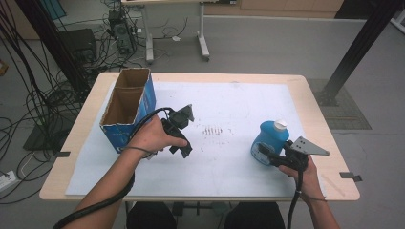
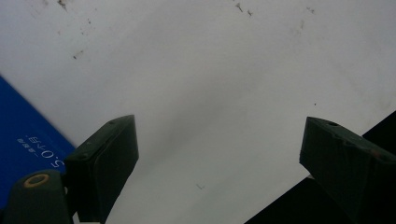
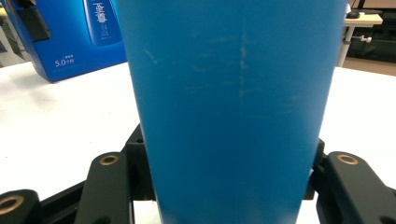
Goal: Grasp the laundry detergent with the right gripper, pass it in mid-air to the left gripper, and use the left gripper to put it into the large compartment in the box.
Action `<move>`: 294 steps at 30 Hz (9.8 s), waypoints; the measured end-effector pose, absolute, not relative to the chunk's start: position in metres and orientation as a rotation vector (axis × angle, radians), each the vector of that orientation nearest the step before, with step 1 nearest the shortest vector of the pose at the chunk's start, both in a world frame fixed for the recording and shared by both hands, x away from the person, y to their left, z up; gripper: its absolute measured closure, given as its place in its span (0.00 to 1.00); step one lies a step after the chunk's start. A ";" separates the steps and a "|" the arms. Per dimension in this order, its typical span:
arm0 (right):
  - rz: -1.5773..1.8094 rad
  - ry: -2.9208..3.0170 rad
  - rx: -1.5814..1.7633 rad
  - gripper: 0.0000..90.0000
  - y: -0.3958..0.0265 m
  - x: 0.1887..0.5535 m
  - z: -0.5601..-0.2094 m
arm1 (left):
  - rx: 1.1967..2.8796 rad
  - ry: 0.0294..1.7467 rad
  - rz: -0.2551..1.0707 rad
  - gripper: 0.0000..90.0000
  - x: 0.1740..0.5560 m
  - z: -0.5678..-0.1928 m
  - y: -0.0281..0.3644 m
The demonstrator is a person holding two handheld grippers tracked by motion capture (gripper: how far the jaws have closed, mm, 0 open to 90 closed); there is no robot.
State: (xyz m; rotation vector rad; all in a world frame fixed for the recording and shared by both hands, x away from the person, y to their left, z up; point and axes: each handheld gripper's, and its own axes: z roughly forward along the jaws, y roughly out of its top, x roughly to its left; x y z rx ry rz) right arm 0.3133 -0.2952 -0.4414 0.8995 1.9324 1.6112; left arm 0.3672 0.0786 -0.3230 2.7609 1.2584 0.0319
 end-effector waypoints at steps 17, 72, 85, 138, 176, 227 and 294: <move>1.607 1.926 0.884 0.48 -0.295 0.313 -0.442 | 2.759 1.259 0.016 0.13 0.366 -0.326 0.080; 1.606 1.908 0.881 0.48 -0.294 0.311 -0.443 | 2.752 1.252 0.032 0.13 0.367 -0.325 0.080; 1.607 1.907 0.882 0.48 -0.294 0.311 -0.443 | 2.750 1.254 0.018 0.13 0.369 -0.330 0.080; 1.628 1.978 0.855 0.49 -0.295 0.319 -0.413 | 2.768 1.099 0.056 0.12 0.383 -0.293 0.075; 1.797 2.273 0.585 0.49 -0.292 0.338 -0.335 | 2.796 0.769 0.128 0.12 0.363 -0.196 0.058; 1.949 2.526 0.164 0.49 -0.247 0.342 -0.316 | 2.942 0.270 0.036 0.13 0.334 -0.153 0.026; 1.999 2.574 -0.028 0.49 -0.176 0.339 -0.314 | 2.958 0.124 0.042 0.13 0.324 -0.163 -0.026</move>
